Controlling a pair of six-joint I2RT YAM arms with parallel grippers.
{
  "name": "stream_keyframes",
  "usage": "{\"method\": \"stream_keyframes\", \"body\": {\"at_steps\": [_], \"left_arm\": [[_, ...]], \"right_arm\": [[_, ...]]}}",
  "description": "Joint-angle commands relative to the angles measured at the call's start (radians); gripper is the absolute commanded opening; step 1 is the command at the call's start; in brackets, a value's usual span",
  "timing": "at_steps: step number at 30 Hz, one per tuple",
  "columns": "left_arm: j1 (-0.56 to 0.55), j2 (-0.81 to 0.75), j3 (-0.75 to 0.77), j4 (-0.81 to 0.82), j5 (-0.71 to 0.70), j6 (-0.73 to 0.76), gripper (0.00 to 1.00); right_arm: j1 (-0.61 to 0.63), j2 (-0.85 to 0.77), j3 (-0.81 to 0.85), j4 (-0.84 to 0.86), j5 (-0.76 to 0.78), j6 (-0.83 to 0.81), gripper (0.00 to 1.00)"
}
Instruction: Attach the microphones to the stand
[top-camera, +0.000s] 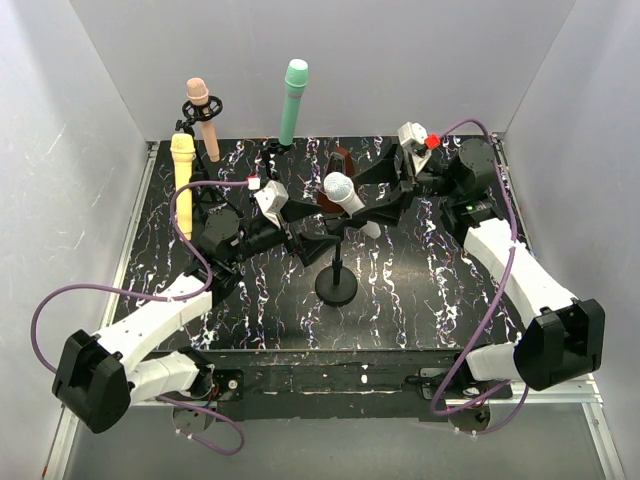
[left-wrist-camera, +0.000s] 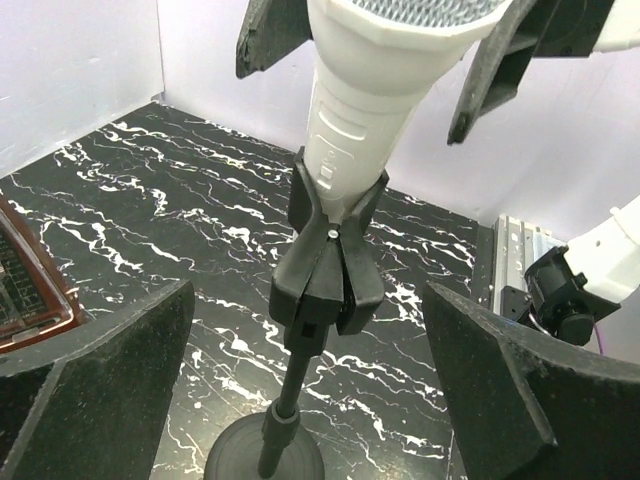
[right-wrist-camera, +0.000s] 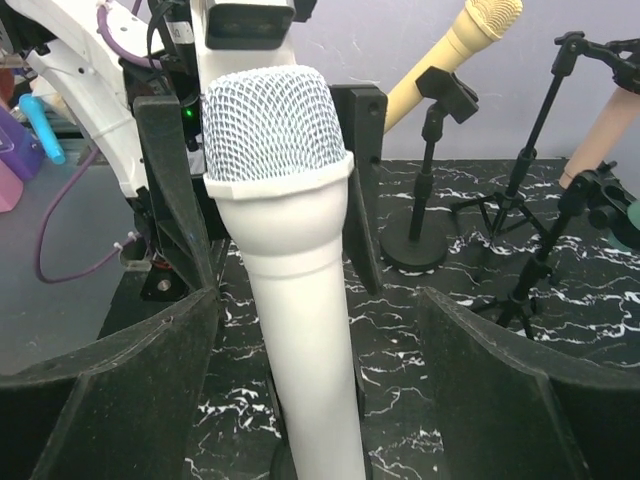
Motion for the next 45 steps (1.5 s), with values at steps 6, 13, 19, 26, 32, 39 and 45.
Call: {"method": "stream_keyframes", "body": {"at_steps": [6, 13, 19, 26, 32, 39, 45], "left_arm": [[-0.002, -0.046, 0.075, -0.199, 0.039, 0.165, 0.98], [-0.002, -0.007, 0.114, -0.213, 0.061, 0.207, 0.98], [-0.002, 0.03, 0.144, -0.196, 0.076, 0.21, 0.97], [-0.002, 0.069, 0.164, -0.159, 0.07, 0.179, 0.84], [-0.002, 0.073, 0.163, -0.142, 0.068, 0.165, 0.63], [-0.002, 0.078, 0.157, -0.133, 0.077, 0.142, 0.29], [-0.002, 0.076, 0.144, -0.124, 0.085, 0.122, 0.14]], "right_arm": [[-0.113, -0.053, 0.139, -0.667, -0.157, -0.529, 0.89], [-0.113, 0.036, 0.307, -1.445, -0.031, -1.189, 0.87], [-0.11, 0.044, 0.253, -1.35, -0.011, -1.123, 0.84], [-0.078, 0.052, 0.172, -1.195, 0.019, -1.02, 0.8], [-0.047, 0.067, 0.157, -1.134, 0.027, -0.982, 0.75], [-0.007, 0.081, 0.147, -1.132, 0.032, -0.983, 0.58], [0.012, 0.087, 0.137, -1.109, 0.039, -0.953, 0.16]]}}
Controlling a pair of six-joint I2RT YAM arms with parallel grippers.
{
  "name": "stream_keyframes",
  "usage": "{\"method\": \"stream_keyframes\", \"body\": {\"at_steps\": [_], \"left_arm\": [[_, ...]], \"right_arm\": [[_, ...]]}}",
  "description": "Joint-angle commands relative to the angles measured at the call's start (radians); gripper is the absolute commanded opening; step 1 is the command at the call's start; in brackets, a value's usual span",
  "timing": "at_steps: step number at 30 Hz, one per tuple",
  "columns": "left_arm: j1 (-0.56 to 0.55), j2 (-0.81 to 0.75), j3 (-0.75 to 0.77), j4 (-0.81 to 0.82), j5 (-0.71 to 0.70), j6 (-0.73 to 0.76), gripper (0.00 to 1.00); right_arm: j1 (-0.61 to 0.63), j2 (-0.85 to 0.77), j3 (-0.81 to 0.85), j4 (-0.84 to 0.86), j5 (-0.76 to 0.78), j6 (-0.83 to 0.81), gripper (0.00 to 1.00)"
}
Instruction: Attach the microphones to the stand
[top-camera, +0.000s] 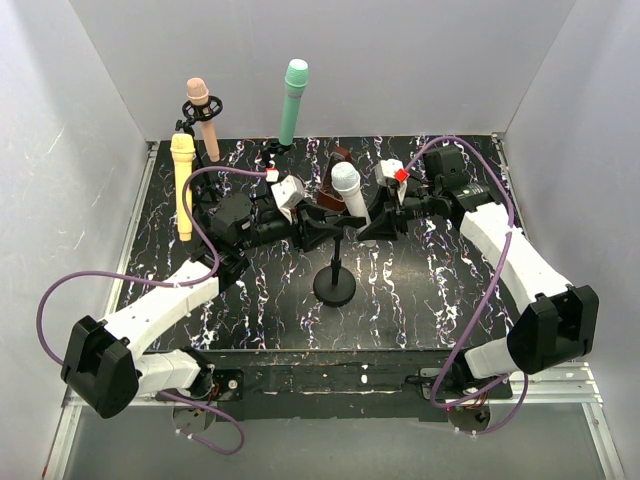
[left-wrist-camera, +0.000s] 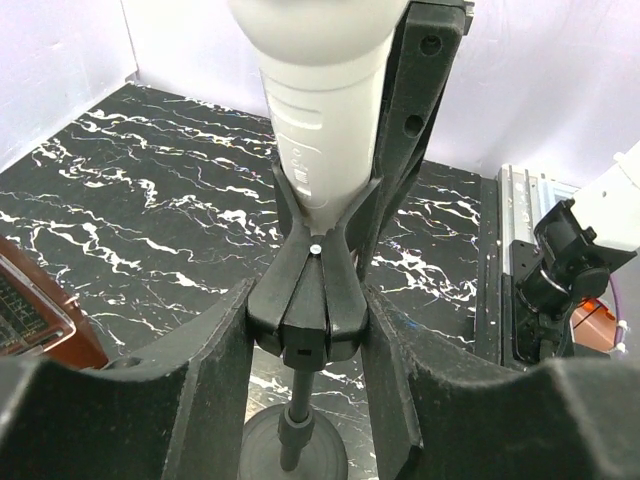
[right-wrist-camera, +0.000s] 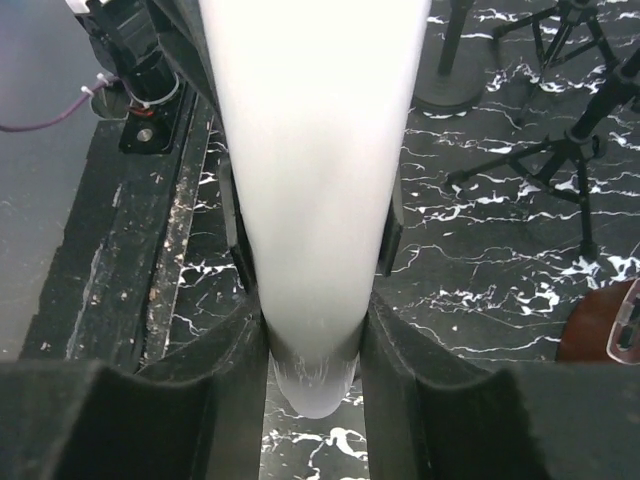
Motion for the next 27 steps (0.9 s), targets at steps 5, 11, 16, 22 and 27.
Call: {"method": "stream_keyframes", "body": {"at_steps": [5, 11, 16, 22, 27], "left_arm": [[0.001, -0.019, -0.011, 0.076, -0.005, -0.069, 0.04], [-0.001, -0.033, -0.064, 0.171, -0.016, -0.161, 0.0], [-0.01, -0.042, -0.077, 0.168, -0.031, -0.172, 0.0], [-0.01, -0.051, -0.06, 0.131, -0.042, -0.175, 0.5], [-0.01, -0.057, -0.046, 0.1, -0.022, -0.157, 0.88]], "right_arm": [[0.046, -0.007, -0.036, 0.102, -0.006, 0.102, 0.07], [0.064, -0.015, -0.059, 0.189, 0.022, 0.177, 0.04], [0.066, -0.021, -0.073, 0.214, 0.033, 0.209, 0.04], [0.064, -0.044, -0.076, 0.186, 0.03, 0.222, 0.52], [0.049, -0.076, -0.099, 0.181, 0.056, 0.231, 0.76]]}}
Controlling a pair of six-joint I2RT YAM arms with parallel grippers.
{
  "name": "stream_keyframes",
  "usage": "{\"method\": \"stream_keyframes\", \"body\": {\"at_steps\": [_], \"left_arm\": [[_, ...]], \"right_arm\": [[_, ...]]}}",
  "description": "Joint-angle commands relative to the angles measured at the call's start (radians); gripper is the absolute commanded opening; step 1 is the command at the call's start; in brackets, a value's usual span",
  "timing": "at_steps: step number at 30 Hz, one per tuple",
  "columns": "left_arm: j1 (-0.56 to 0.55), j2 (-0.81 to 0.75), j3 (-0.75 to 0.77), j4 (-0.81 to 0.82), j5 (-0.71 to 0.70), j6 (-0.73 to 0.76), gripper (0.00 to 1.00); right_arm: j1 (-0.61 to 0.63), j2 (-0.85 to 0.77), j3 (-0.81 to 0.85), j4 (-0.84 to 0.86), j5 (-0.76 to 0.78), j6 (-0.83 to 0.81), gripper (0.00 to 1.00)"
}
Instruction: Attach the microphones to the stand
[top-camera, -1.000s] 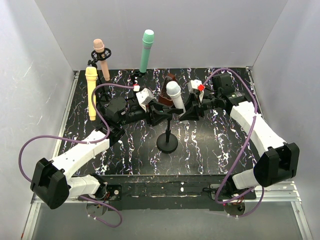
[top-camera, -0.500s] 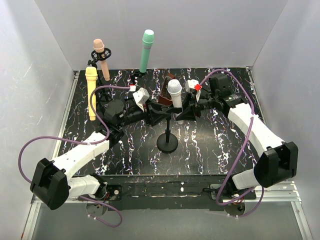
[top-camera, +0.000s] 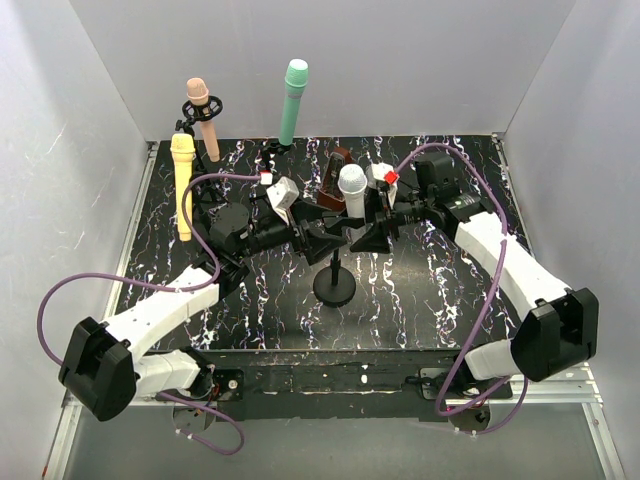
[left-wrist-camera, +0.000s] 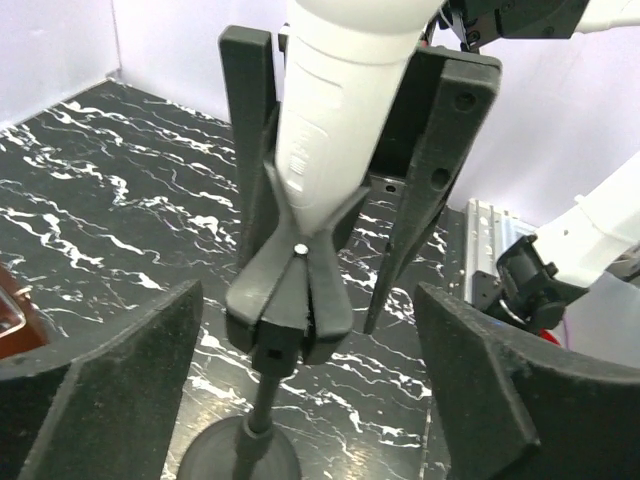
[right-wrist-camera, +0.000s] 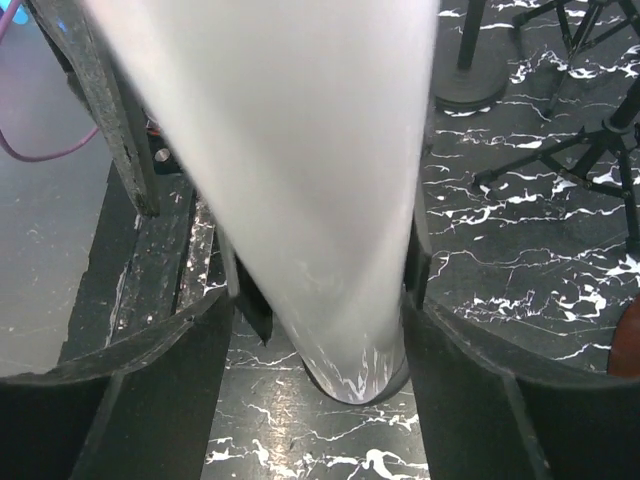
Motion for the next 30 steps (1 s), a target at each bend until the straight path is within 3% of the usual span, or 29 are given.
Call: {"method": "stream_keyframes", "body": {"at_steps": [1, 3, 15, 19, 23, 30], "left_arm": [[-0.004, -0.045, 0.028, -0.028, 0.016, 0.007, 0.93], [-0.005, -0.063, 0.027, -0.042, 0.008, 0.019, 0.98], [-0.002, -0.278, 0.03, -0.384, -0.098, 0.185, 0.98], [-0.004, -0.39, -0.013, -0.459, -0.177, 0.103, 0.98], [-0.005, -0.49, -0.065, -0.522, -0.237, -0.006, 0.98], [-0.007, -0.524, -0.134, -0.51, -0.231, -0.142, 0.98]], "right_arm": [[-0.014, -0.058, -0.02, -0.009, 0.011, 0.019, 0.8], [-0.026, -0.072, -0.025, -0.022, 0.013, 0.013, 0.83], [-0.168, -0.279, -0.192, -0.009, 0.036, 0.049, 0.88], [-0.29, -0.396, -0.304, 0.033, 0.029, 0.087, 0.89], [-0.345, -0.485, -0.406, 0.019, 0.219, 0.257, 0.92], [-0.435, -0.545, -0.58, -0.004, 0.119, 0.121, 0.93]]}}
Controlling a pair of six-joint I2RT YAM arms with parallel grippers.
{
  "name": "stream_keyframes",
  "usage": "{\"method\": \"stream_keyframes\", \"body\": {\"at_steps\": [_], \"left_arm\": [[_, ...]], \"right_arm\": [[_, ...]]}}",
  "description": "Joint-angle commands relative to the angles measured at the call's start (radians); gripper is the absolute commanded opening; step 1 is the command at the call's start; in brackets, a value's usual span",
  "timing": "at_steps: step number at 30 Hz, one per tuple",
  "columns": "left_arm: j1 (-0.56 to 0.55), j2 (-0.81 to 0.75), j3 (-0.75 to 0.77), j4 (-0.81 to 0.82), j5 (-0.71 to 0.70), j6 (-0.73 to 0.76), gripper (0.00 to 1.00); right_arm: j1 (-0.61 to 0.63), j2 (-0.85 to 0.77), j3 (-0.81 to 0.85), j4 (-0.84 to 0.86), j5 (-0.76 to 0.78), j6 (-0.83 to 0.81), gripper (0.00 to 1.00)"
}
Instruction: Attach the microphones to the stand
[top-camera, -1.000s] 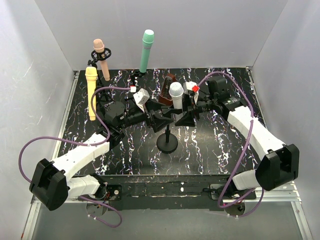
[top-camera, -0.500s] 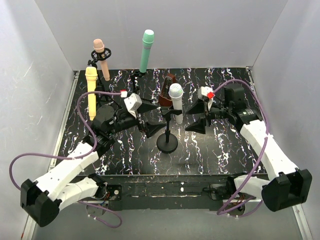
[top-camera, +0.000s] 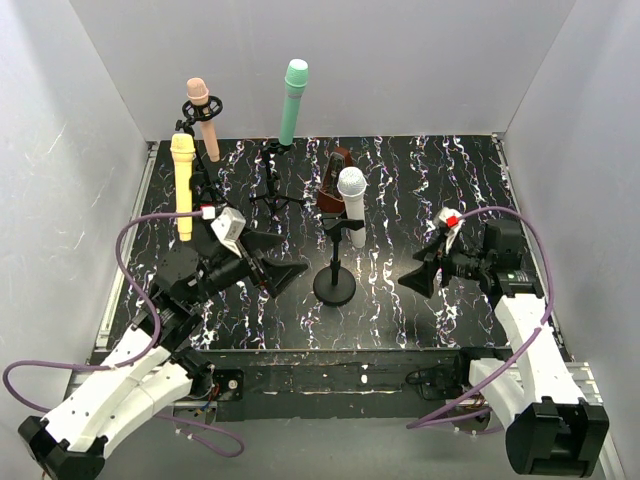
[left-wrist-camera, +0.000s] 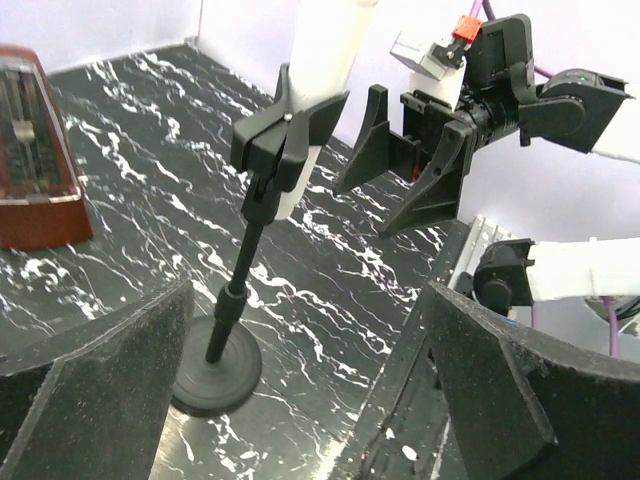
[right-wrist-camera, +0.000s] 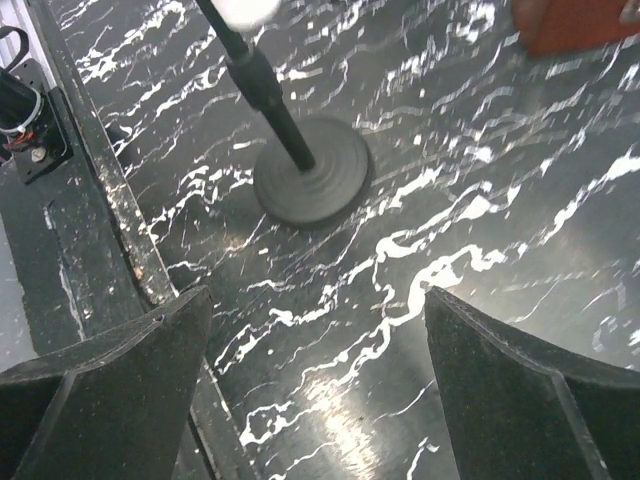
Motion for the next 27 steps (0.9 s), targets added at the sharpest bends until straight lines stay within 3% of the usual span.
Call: {"method": "stream_keyframes", "body": {"at_steps": [1, 4, 9, 12, 19, 27], "left_arm": [[-0.01, 0.03, -0.024, -0.048, -0.014, -0.081, 0.98], [-0.067, 0.043, -0.024, -0.105, -0.083, 0.015, 0.98], [-0.321, 0.134, -0.046, -0.114, -0.33, 0.186, 0.98], [-0.426, 0.229, -0.066, -0.041, -0.451, 0.23, 0.98], [-0.448, 0.283, -0.232, 0.335, -0.499, 0.24, 0.98], [-0.448, 0.367, -0.275, 0.503, -0.563, 0.246, 0.98]], "right_arm": [[-0.049, -0.008, -0.053, -0.006, -0.014, -0.036, 0.93], [-0.069, 0.015, -0.042, 0.003, 0.007, -0.039, 0.93], [-0.092, 0.02, -0.046, 0.013, -0.002, -0.045, 0.92], [-0.102, 0.014, -0.048, -0.003, -0.011, -0.066, 0.92], [-0.112, 0.011, -0.049, -0.012, 0.0, -0.096, 0.91], [-0.114, 0.003, -0.051, -0.027, 0.001, -0.119, 0.91]]}}
